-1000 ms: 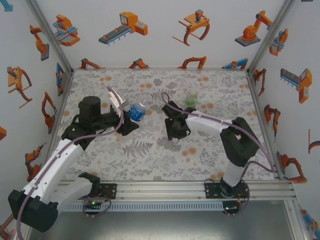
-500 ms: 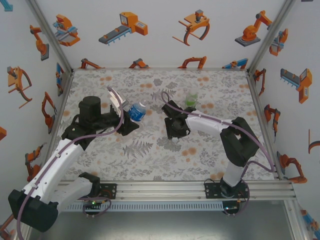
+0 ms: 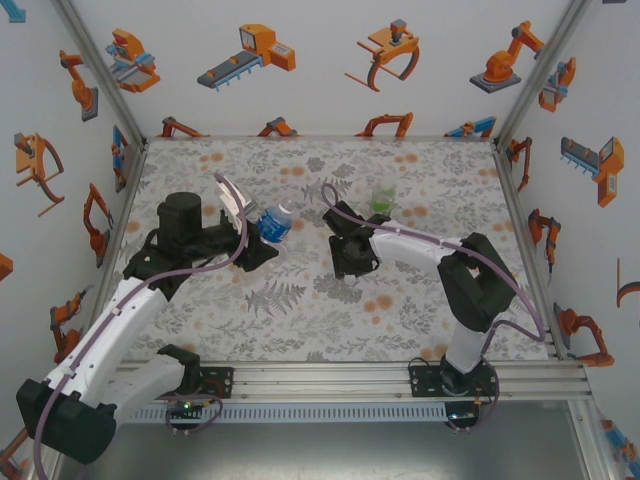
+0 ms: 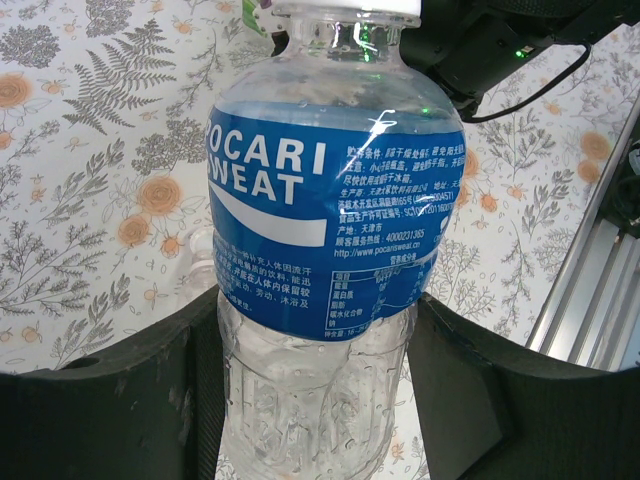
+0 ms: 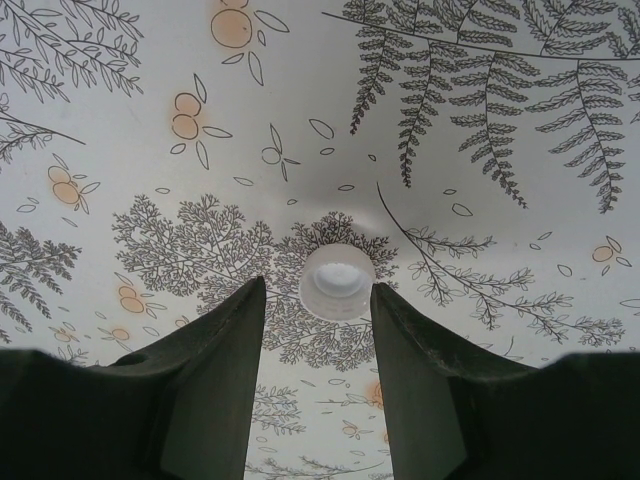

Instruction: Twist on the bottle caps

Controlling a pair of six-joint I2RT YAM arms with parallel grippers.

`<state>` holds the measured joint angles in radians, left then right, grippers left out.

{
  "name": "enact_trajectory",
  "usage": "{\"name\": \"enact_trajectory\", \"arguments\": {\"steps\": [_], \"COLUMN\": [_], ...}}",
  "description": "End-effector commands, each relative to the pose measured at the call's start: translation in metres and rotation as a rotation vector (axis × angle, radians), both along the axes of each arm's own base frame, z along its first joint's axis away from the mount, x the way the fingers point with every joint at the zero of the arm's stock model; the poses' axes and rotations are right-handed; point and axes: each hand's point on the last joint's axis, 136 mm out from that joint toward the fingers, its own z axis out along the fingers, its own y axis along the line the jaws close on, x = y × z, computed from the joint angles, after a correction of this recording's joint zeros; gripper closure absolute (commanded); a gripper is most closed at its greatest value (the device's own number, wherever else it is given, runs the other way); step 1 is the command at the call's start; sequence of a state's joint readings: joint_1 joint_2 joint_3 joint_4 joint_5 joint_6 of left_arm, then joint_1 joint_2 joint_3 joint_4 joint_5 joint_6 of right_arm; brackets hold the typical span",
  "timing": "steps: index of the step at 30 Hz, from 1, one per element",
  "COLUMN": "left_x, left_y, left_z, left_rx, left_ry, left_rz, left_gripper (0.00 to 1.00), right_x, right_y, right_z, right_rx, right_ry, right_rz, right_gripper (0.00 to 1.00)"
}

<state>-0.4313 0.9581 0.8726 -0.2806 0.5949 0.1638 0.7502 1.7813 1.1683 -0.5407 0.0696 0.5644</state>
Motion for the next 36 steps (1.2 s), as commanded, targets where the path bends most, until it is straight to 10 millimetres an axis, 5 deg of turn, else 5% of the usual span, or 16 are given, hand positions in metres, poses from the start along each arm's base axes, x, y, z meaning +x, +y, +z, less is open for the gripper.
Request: {"name": "enact_trajectory", "arguments": {"steps": [1, 36], "left_x": [0.001, 0.002], "left_y": [0.000, -0.002], "left_z": [0.010, 0.007], "left_rx": [-0.006, -0.007], "left_ry": [-0.038, -0.023], "left_rz": [-0.009, -0.013], "left_gripper": [1.00, 1.00], "right_x": [0.004, -0.011], "right_y": [0.004, 0.001], "right_z": [0.002, -0.022], "right_rx": [-0.012, -0.005], "right_ry": [-0.019, 0.066], "right_rz": [0.008, -0.035], "right_gripper": [0.54, 0.58]}}
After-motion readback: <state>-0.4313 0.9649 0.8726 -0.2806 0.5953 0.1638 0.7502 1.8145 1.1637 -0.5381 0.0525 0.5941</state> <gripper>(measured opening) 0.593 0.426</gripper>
